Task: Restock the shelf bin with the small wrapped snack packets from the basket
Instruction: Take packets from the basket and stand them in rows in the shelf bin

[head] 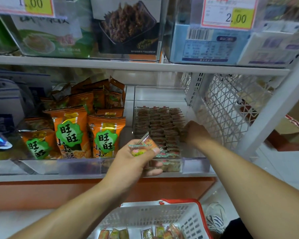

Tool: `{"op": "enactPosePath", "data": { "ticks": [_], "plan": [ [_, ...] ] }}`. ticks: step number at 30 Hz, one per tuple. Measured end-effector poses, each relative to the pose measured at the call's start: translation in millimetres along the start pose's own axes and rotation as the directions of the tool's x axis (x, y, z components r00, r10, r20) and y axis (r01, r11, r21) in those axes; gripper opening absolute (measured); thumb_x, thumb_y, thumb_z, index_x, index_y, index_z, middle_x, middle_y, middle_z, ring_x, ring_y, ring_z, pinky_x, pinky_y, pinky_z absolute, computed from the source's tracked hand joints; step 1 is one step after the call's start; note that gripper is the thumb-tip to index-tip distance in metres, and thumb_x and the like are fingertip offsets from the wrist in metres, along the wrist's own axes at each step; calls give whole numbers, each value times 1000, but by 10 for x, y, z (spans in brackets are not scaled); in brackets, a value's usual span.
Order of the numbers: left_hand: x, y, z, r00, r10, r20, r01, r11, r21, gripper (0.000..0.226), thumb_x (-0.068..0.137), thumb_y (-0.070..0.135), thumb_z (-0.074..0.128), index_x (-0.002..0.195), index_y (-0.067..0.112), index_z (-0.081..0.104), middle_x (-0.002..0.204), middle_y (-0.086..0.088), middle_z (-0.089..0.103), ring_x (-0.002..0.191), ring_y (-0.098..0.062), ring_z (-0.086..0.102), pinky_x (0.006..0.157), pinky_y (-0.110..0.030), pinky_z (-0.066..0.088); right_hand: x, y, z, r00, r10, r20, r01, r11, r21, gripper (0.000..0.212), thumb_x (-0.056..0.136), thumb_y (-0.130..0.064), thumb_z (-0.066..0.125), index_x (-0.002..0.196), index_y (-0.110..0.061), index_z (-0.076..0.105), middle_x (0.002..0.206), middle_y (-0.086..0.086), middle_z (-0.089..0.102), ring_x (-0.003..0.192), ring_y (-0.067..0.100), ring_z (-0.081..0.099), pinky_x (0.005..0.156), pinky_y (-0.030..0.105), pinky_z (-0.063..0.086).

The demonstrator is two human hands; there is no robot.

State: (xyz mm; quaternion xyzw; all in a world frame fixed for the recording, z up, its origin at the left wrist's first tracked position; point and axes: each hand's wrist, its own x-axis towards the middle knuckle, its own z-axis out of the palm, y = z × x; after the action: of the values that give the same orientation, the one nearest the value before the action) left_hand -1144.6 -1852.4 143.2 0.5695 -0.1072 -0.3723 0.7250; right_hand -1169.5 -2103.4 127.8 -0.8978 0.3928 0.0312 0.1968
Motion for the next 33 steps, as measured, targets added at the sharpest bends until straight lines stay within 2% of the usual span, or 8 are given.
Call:
{"op": "enactPosePath", "data": {
  "ticks": [8, 13, 16, 19, 22, 25, 28, 33],
  "plan": [
    [5, 51, 26, 994, -83, 70, 91, 988, -121, 23, 97, -5, 45, 110, 8, 58, 83, -12, 77, 80, -40, 76, 61, -39, 63, 92, -52, 79, 1000, -18, 0, 17, 971, 239, 67, 93, -19, 64, 150, -14, 29, 135, 20, 58, 123, 40, 56, 98, 42, 48],
    [-21, 109, 24, 985, -109, 136, 137, 967, -215, 38, 93, -7, 32, 114, 9, 60, 93, -24, 76, 82, -48, 74, 62, -45, 64, 69, -88, 49, 999, -17, -30, 19, 998, 66, 69, 92, -8, 63, 151, -12, 29, 135, 20, 56, 122, 39, 57, 97, 42, 50],
    [-33, 129, 7, 985, -104, 141, 135, 964, -230, 39, 91, -7, 32, 111, 9, 62, 97, -27, 75, 83, -49, 74, 60, -43, 63, -64, -271, -119, 969, -148, -198, 125, 984, -125, 49, 92, -12, 58, 139, -19, 46, 126, 9, 57, 111, 36, 62, 83, 39, 51],
    [-26, 155, -29, 987, -95, 129, 124, 964, -235, 40, 91, -4, 32, 112, 9, 64, 95, -25, 76, 81, -46, 75, 57, -39, 62, -412, -535, -253, 918, -296, -263, 356, 908, 220, 23, 90, -40, 60, 111, -33, 67, 94, -17, 68, 91, 14, 68, 74, 30, 50],
    [-35, 196, -59, 990, -76, 121, 102, 969, -225, 42, 91, -1, 32, 114, 9, 67, 100, -25, 75, 80, -43, 75, 57, -38, 61, -894, -642, -236, 869, -490, -77, 428, 663, 614, 37, 75, -66, 67, 98, -37, 73, 81, -12, 73, 68, -1, 64, 57, 18, 48],
    [-72, 220, -72, 992, -59, 115, 84, 972, -220, 44, 91, 0, 33, 99, 10, 75, 95, -27, 74, 76, -42, 74, 58, -38, 61, -1119, -574, -152, 833, -553, -27, 436, 625, 647, 24, 77, -42, 81, 100, -39, 74, 85, -5, 73, 76, 6, 64, 69, 26, 54],
    [-101, 231, -70, 991, -81, 107, 106, 963, -246, 41, 94, 1, 33, 110, 8, 70, 96, -27, 75, 83, -47, 74, 61, -42, 63, -1141, -536, -167, 876, -481, -43, 374, 618, 691, 30, 82, -15, 81, 105, -33, 74, 90, -1, 73, 86, 12, 67, 95, 46, 55],
    [-155, 316, -77, 985, -111, 129, 144, 951, -275, 40, 105, 28, 40, 128, 3, 61, 112, -25, 73, 90, -50, 73, 69, -46, 65, -1189, -570, -304, 800, -516, -305, 561, 466, 684, 27, 77, -5, 83, 92, -26, 79, 101, -3, 76, 94, 10, 72, 87, 30, 56]
  ]
}}
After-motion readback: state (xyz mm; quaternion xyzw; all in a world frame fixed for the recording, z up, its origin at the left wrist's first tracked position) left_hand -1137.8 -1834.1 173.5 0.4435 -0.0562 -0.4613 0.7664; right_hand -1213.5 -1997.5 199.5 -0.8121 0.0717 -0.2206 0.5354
